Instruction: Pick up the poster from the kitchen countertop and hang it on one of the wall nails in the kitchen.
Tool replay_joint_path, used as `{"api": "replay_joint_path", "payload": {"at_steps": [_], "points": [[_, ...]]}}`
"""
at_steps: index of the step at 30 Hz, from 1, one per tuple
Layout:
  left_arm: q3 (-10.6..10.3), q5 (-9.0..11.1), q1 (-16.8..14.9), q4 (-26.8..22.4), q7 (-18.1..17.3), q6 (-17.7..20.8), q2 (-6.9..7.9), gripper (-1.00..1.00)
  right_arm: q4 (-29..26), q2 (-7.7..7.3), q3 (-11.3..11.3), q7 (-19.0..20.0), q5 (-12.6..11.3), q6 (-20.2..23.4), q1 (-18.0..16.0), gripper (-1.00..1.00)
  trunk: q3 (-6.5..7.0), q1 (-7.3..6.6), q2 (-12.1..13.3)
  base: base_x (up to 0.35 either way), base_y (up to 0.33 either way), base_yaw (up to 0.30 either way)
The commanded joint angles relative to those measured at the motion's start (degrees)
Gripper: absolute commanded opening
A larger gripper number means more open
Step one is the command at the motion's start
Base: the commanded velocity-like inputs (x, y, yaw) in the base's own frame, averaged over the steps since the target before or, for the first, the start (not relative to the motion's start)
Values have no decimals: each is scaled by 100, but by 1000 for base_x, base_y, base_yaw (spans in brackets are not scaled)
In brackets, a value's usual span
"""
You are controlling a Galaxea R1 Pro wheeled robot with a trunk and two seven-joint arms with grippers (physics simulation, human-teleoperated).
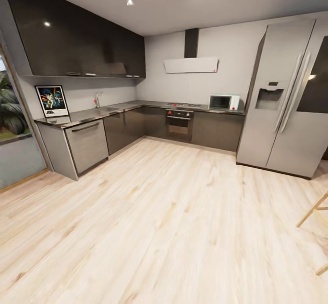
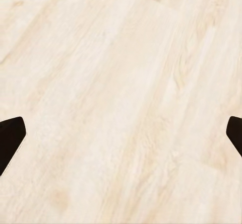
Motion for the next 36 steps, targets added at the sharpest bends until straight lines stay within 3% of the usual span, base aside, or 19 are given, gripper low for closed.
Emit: {"api": "replay_joint_path", "payload": {"at_steps": [1,16,36], "points": [[9,3,1,-8,3,-9,-1,100,9,0,6,8,9,-16,-3,100,-5,3,-2,273,0,121],[22,7,1,-16,1,-14,2,100,22,-6,12,-2,26,-11,-3,100,-5,3,-2,329,0,36],[22,7,1,-25,-4,-14,2,100,20,2,17,-22,20,-40,-3,100,-20,3,-2,339,0,277]]}}
